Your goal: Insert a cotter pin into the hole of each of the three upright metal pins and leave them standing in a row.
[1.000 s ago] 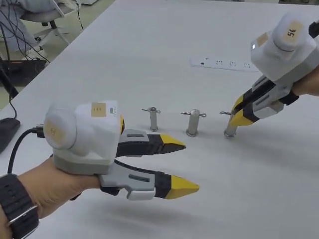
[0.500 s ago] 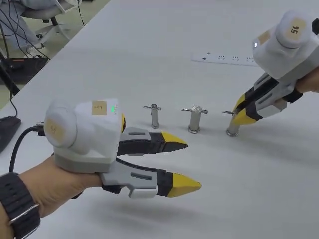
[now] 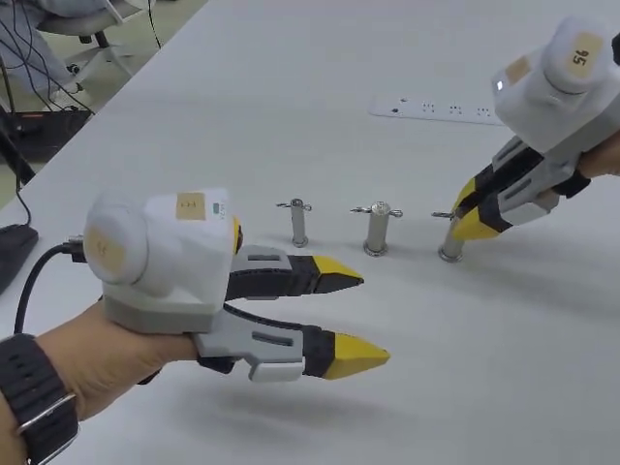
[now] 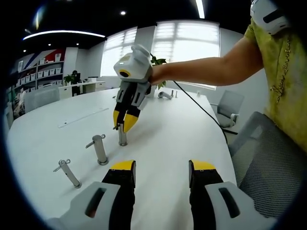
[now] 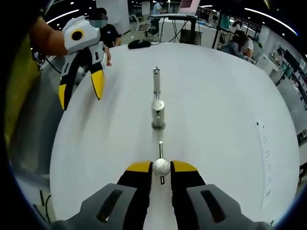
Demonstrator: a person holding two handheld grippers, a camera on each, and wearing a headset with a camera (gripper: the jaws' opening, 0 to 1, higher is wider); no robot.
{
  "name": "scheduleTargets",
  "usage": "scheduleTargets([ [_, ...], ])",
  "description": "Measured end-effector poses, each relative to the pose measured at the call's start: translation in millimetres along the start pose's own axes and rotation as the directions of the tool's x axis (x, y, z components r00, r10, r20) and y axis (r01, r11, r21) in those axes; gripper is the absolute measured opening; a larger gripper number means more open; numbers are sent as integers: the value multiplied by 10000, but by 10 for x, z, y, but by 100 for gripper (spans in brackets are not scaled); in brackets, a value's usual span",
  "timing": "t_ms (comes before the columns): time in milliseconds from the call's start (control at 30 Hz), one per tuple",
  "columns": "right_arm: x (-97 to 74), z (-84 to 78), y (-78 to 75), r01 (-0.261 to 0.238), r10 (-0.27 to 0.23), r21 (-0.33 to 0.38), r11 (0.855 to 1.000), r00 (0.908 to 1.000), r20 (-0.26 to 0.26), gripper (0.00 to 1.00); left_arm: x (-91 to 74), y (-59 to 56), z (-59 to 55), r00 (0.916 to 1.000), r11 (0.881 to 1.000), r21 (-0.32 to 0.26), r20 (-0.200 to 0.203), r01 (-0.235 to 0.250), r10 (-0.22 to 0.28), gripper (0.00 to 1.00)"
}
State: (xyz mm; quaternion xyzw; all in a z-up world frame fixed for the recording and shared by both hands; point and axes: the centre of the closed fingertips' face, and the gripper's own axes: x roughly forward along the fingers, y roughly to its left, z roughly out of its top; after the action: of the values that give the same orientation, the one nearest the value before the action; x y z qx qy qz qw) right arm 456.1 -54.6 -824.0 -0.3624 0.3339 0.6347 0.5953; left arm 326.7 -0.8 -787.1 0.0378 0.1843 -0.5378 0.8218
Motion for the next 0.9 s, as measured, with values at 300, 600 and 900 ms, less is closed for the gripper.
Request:
scheduleTargets([
  [300, -89, -10, -32, 272, -290, 401, 9988, 9985, 462, 33, -16, 7, 50, 9999, 10000, 20, 146, -28, 28, 44],
  [600, -247, 1, 20, 768, -956, 1319, 9883, 9852, 1425, 58, -46, 39, 90, 9996, 9999, 61, 242, -151, 150, 46],
  [900, -433, -6, 183, 1494, -2054, 2339, 9607, 9494, 2376, 69, -153, 53, 172, 9984, 9992, 84, 410, -398, 394, 50],
])
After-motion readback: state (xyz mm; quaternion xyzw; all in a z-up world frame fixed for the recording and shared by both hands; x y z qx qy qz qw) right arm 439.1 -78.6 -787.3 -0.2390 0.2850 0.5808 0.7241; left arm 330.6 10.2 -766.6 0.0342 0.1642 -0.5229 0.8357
